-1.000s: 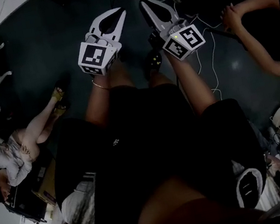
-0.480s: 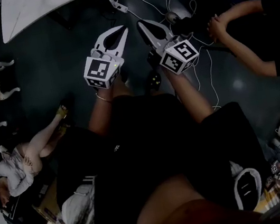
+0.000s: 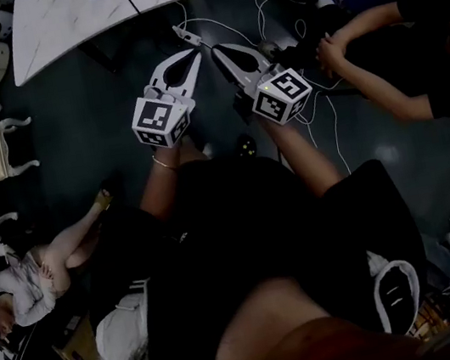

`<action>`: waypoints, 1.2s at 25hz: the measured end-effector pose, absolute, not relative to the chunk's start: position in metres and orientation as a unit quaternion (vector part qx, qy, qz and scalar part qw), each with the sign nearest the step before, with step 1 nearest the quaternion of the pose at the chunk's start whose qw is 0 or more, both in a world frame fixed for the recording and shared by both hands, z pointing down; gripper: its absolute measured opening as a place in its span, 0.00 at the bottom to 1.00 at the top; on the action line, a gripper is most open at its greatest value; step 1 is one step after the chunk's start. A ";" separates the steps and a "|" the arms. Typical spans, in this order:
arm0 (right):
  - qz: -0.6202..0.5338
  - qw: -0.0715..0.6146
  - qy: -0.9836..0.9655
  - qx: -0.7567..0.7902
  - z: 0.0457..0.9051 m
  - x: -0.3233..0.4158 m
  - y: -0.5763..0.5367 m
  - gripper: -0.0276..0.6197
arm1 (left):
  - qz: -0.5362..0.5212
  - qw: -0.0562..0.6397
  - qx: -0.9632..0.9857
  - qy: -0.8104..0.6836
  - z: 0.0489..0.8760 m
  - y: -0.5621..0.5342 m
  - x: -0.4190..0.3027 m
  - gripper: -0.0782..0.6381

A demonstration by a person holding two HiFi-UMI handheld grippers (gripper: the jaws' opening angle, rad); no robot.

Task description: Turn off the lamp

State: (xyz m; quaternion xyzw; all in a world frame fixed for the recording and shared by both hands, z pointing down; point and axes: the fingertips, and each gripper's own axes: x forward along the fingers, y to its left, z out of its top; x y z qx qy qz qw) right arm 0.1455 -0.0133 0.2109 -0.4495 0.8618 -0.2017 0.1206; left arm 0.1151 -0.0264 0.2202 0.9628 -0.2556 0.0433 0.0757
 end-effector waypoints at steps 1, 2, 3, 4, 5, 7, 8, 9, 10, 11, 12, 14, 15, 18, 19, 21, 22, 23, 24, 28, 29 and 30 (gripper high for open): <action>-0.202 0.121 0.860 -0.453 0.209 0.145 -0.012 0.04 | 0.042 0.074 0.963 -0.256 0.217 -0.025 0.113 0.12; -0.204 0.122 0.857 -0.457 0.207 0.143 -0.010 0.04 | 0.041 0.072 0.963 -0.256 0.214 -0.023 0.109 0.12; -0.205 0.123 0.855 -0.460 0.206 0.141 -0.007 0.04 | 0.039 0.070 0.963 -0.256 0.211 -0.020 0.105 0.12; -0.204 0.122 0.855 -0.462 0.204 0.138 -0.004 0.04 | 0.038 0.067 0.964 -0.256 0.207 -0.017 0.102 0.12; -0.202 0.120 0.856 -0.461 0.201 0.136 -0.003 0.04 | 0.039 0.061 0.964 -0.256 0.202 -0.017 0.101 0.12; -0.198 0.118 0.859 -0.457 0.199 0.136 -0.004 0.04 | 0.043 0.051 0.964 -0.256 0.198 -0.018 0.102 0.12; -0.198 0.119 0.860 -0.455 0.199 0.137 -0.006 0.04 | 0.044 0.049 0.964 -0.257 0.198 -0.019 0.104 0.12; -0.200 0.122 0.861 -0.452 0.200 0.139 -0.008 0.04 | 0.043 0.049 0.964 -0.257 0.198 -0.021 0.107 0.12; -0.203 0.126 0.860 -0.450 0.200 0.141 -0.009 0.04 | 0.041 0.051 0.964 -0.257 0.198 -0.022 0.109 0.12; -0.206 0.128 0.860 -0.448 0.201 0.142 -0.009 0.04 | 0.039 0.053 0.964 -0.257 0.199 -0.021 0.110 0.12; -0.207 0.130 0.860 -0.447 0.201 0.143 -0.009 0.04 | 0.040 0.053 0.964 -0.258 0.200 -0.020 0.110 0.12; -0.207 0.129 0.862 -0.445 0.201 0.142 -0.007 0.04 | 0.043 0.054 0.963 -0.261 0.202 -0.018 0.108 0.12; -0.207 0.129 0.862 -0.443 0.201 0.141 -0.006 0.04 | 0.043 0.056 0.962 -0.262 0.201 -0.018 0.107 0.12; -0.208 0.131 0.864 -0.439 0.198 0.139 -0.004 0.04 | 0.041 0.054 0.961 -0.269 0.198 -0.017 0.103 0.12; -0.208 0.132 0.865 -0.437 0.197 0.138 -0.004 0.04 | 0.042 0.053 0.960 -0.271 0.198 -0.016 0.102 0.12; -0.206 0.132 0.868 -0.432 0.195 0.134 -0.004 0.04 | 0.043 0.050 0.960 -0.273 0.197 -0.015 0.099 0.12; -0.206 0.132 0.869 -0.431 0.194 0.133 -0.003 0.04 | 0.044 0.049 0.959 -0.274 0.197 -0.014 0.098 0.12; -0.206 0.131 0.870 -0.429 0.194 0.132 -0.003 0.04 | 0.045 0.049 0.959 -0.275 0.197 -0.013 0.097 0.12; -0.206 0.131 0.870 -0.427 0.194 0.130 -0.003 0.04 | 0.044 0.050 0.959 -0.275 0.197 -0.012 0.097 0.12; -0.210 0.129 0.874 -0.419 0.196 0.123 0.001 0.04 | 0.042 0.059 0.957 -0.279 0.199 -0.008 0.091 0.12; -0.210 0.128 0.875 -0.416 0.197 0.122 0.002 0.04 | 0.045 0.060 0.957 -0.281 0.200 -0.007 0.090 0.12; -0.210 0.127 0.877 -0.413 0.197 0.119 0.003 0.04 | 0.046 0.059 0.956 -0.284 0.201 -0.007 0.088 0.12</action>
